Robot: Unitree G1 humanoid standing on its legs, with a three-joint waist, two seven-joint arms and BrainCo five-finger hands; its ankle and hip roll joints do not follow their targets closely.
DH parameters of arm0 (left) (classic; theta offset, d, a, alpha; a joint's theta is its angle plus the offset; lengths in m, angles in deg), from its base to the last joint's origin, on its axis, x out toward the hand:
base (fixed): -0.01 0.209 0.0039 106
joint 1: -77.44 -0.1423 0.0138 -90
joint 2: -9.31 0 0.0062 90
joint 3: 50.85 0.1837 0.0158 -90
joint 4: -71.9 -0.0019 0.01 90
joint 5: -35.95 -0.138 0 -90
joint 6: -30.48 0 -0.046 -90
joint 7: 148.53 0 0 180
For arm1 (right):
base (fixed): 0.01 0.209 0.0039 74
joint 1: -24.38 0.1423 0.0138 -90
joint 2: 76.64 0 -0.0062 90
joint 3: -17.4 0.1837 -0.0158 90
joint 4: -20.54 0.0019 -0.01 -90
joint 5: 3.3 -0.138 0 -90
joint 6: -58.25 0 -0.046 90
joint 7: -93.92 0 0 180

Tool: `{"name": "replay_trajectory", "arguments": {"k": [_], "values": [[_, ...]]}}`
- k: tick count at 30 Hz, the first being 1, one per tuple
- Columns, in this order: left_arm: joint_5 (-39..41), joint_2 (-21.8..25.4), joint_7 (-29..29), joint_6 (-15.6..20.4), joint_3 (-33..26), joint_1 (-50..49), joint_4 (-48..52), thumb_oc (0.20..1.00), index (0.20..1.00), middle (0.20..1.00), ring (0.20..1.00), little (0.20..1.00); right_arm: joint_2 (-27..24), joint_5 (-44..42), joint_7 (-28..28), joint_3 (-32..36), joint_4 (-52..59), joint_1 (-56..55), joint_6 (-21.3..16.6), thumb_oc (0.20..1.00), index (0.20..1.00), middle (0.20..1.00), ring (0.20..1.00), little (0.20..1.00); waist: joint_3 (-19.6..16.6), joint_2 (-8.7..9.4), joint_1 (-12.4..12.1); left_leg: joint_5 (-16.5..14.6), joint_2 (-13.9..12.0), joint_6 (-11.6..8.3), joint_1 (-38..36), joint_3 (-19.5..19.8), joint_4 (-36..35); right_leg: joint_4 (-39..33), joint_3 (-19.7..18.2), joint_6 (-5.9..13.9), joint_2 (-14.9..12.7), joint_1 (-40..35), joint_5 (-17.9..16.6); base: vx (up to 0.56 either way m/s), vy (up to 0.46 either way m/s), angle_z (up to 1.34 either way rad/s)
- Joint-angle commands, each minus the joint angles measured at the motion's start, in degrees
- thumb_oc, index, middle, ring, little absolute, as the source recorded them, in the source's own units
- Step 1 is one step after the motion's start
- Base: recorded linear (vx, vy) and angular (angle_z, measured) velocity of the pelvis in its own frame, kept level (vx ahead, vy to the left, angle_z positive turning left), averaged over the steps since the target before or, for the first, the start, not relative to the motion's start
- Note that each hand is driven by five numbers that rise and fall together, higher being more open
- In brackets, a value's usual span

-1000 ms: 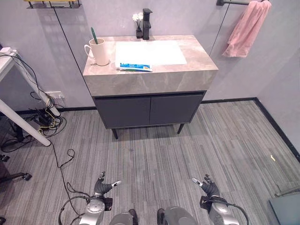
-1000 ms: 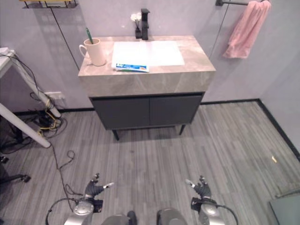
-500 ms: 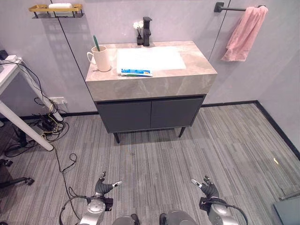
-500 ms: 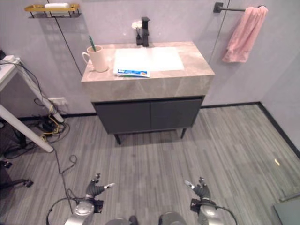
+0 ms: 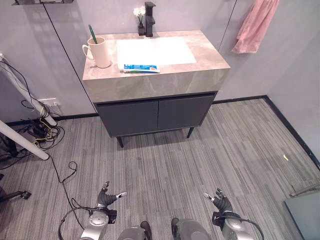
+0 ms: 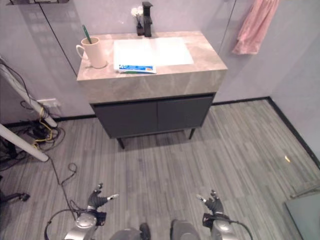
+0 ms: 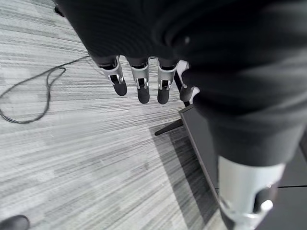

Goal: Put brush and paste in cup on sink, flatten towel.

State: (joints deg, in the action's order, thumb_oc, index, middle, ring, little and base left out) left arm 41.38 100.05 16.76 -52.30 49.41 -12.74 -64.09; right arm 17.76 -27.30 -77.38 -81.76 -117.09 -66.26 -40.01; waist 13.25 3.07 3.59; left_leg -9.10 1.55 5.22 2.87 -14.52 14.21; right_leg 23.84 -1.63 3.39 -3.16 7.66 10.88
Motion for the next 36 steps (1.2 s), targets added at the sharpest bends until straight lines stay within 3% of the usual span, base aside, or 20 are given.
{"name": "replay_trajectory", "arguments": {"k": [1,4,6,7,12,17,21,27,29,30,32,34,35,36], "values": [[-2.67,2.28,-0.22,0.77,0.48,-0.79,4.72,1.000,1.000,1.000,1.000,1.000,0.32,-1.39,1.07,-0.07,2.01,1.19,-1.15,1.000,1.000,1.000,1.000,1.000,0.31,0.93,-1.16,-2.98,-1.11,-0.38,-5.14,3.77,-0.62,-0.80,-1.24,7.45,-4.83,3.75,-14.02,0.03,0.077,-0.02],[-2.37,1.98,-0.11,0.55,0.25,-1.00,4.43,1.000,1.000,1.000,1.000,1.000,0.57,-1.20,1.48,-0.08,2.41,1.17,-0.92,1.000,1.000,1.000,1.000,1.000,0.35,1.06,-1.23,-2.78,-0.62,-0.32,-7.36,3.29,-3.26,-0.28,1.32,7.62,-5.72,5.62,-15.84,0.09,0.097,-0.07],[-2.61,1.91,-0.03,0.50,0.41,-0.86,4.01,1.000,1.000,1.000,1.000,1.000,0.36,-0.48,1.68,-0.19,3.06,1.07,-0.83,1.000,1.000,1.000,1.000,1.000,0.35,1.35,-0.74,-2.55,0.20,-0.52,-9.22,3.20,-5.61,-3.94,2.94,7.68,-5.63,6.74,-17.29,0.16,0.046,-0.29],[-2.66,1.77,0.03,0.54,0.57,-0.29,3.56,1.000,1.000,1.000,1.000,1.000,-0.06,0.53,2.06,-0.40,3.28,1.45,-0.73,1.000,1.000,1.000,1.000,1.000,0.49,1.74,-0.51,-2.66,1.18,-0.75,-9.77,3.82,-6.44,-9.57,3.78,7.90,-6.84,7.33,-18.98,0.14,-0.027,-0.24],[-2.61,1.26,-1.01,1.12,1.24,0.74,2.53,1.000,1.000,1.000,1.000,1.000,-0.86,1.58,2.37,-1.46,3.71,2.96,-0.40,1.000,1.000,1.000,1.000,1.000,1.05,1.66,0.90,-4.10,1.79,-2.27,-10.58,6.37,-6.21,-21.36,0.76,8.79,-8.50,8.86,-23.31,0.19,-0.052,0.41],[-1.82,0.19,-2.06,1.09,1.65,0.75,0.69,1.000,1.000,1.000,1.000,1.000,-2.58,5.07,2.55,-2.84,4.61,4.00,0.36,1.000,1.000,1.000,1.000,1.000,-0.46,1.05,1.40,-4.69,1.52,-3.53,-12.77,8.73,-8.21,-21.10,1.60,8.12,-7.40,8.92,-23.41,0.21,-0.117,0.31],[-1.31,-0.99,-2.36,1.12,2.57,0.67,-0.03,1.000,1.000,1.000,1.000,1.000,-4.21,5.77,2.95,-2.87,5.59,3.83,-0.03,1.000,1.000,1.000,1.000,1.000,-1.85,-0.78,2.33,-3.70,-0.98,-5.44,-14.43,11.08,-8.06,-19.51,3.00,6.47,-4.75,8.12,-21.61,0.25,-0.186,0.27],[-0.89,-2.24,-2.31,1.11,3.48,1.54,-1.66,1.000,1.000,1.000,1.000,1.000,-6.24,9.62,3.20,-4.02,6.10,3.39,0.27,1.000,1.000,1.000,1.000,1.000,-2.77,-2.83,3.03,1.72,-4.27,-8.84,-12.95,12.29,-5.00,-19.80,5.34,4.11,-2.13,6.86,-18.82,0.15,-0.177,0.23],[-0.51,-2.75,-2.10,1.12,4.05,2.38,-2.20,1.000,1.000,1.000,1.000,1.000,-6.75,9.75,3.65,-4.02,5.59,3.10,0.12,1.000,1.000,1.000,1.000,1.000,-2.35,-3.42,3.25,7.18,-5.50,-11.30,-9.22,12.59,1.47,-20.69,6.15,2.40,-1.07,5.86,-17.35,0.11,-0.193,-0.08],[-0.51,-2.75,-2.10,1.12,4.05,2.39,-2.20,1.000,1.000,1.000,1.000,1.000,-6.75,9.74,3.64,-4.02,5.57,3.11,0.11,1.000,1.000,1.000,1.000,1.000,-2.42,-3.45,3.35,7.13,-5.53,-11.33,-9.01,12.72,1.65,-20.71,6.26,2.38,-1.08,5.92,-17.36,0.11,-0.217,0.08],[-0.95,-2.73,-1.95,0.94,4.47,2.82,-1.97,1.000,1.000,1.000,1.000,1.000,-6.61,8.78,3.84,-3.45,5.01,2.05,0.07,1.000,1.000,1.000,1.000,1.000,-1.96,-3.34,3.65,11.22,-7.05,-12.78,-6.56,12.12,6.87,-22.40,7.12,0.81,-0.60,3.42,-16.12,0.10,-0.185,0.29],[-1.23,-2.65,-1.89,0.73,4.79,3.24,-1.92,1.000,1.000,1.000,1.000,1.000,-6.71,8.27,3.88,-3.05,5.04,1.32,0.03,1.000,1.000,1.000,1.000,1.000,-1.25,-3.07,3.70,15.21,-7.99,-13.49,-4.24,11.16,12.20,-23.55,7.61,-0.45,-0.34,0.93,-15.22,0.14,-0.237,0.19],[-0.60,-2.58,-1.74,0.73,4.89,3.35,-0.49,1.000,1.000,1.000,1.000,1.000,-6.79,8.28,4.07,-3.00,5.01,1.05,0.17,1.000,1.000,1.000,1.000,1.000,-0.26,-2.74,3.61,16.62,-9.32,-13.24,-1.64,8.80,15.45,-24.27,8.63,-1.26,-0.53,-0.93,-14.10,0.10,-0.196,0.20],[-0.60,-2.57,-1.74,0.71,4.89,3.34,-0.46,1.000,1.000,1.000,1.000,1.000,-6.78,8.28,4.08,-2.99,5.01,1.05,0.17,1.000,1.000,1.000,1.000,1.000,-0.24,-2.78,3.61,16.55,-9.37,-13.25,-1.59,8.82,15.56,-24.28,8.65,-1.27,-0.49,-0.95,-14.10,0.10,-0.154,0.27]]}}
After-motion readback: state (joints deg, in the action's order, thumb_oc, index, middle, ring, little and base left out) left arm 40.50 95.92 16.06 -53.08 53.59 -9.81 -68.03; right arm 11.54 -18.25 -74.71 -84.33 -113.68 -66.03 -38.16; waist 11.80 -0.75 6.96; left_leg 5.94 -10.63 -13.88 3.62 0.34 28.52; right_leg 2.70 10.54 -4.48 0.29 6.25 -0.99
